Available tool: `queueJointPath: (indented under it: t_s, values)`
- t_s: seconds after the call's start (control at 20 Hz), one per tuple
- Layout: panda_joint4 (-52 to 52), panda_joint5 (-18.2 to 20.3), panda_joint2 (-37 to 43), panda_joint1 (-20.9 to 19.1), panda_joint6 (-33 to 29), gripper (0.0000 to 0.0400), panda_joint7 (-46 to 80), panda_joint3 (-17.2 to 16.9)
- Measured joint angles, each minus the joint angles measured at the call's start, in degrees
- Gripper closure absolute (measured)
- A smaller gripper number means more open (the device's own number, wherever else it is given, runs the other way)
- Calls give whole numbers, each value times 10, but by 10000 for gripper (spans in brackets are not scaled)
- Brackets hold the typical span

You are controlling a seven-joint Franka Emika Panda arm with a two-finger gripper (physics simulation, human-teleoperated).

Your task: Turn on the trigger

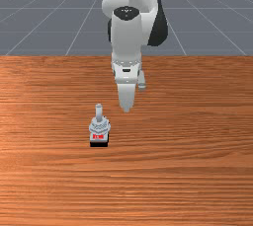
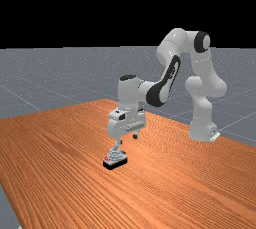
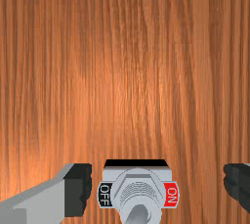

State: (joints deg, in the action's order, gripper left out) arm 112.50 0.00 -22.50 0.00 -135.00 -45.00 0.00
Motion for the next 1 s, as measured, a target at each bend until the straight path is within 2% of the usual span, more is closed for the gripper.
queueJointPath:
  t_s: [0.05, 0.1, 0.15, 0.2, 0.25, 0.3, 0.4, 1.0]
  values:
    - [-26, -10, -16, 26, 10, 157, 72, 3]
    - [-63, -19, -38, 71, 25, 252, 142, 14]
    - [-119, -27, -71, 120, 48, 310, 207, 25]
    - [-202, -35, -120, 171, 83, 345, 266, 34]
    - [-328, -42, -191, 221, 138, 367, 317, 40]
    - [-325, -35, -192, 238, 132, 380, 312, 55]
    - [-330, -47, -193, 253, 143, 393, 322, 52]
    - [-332, -40, -205, 250, 138, 400, 316, 56]
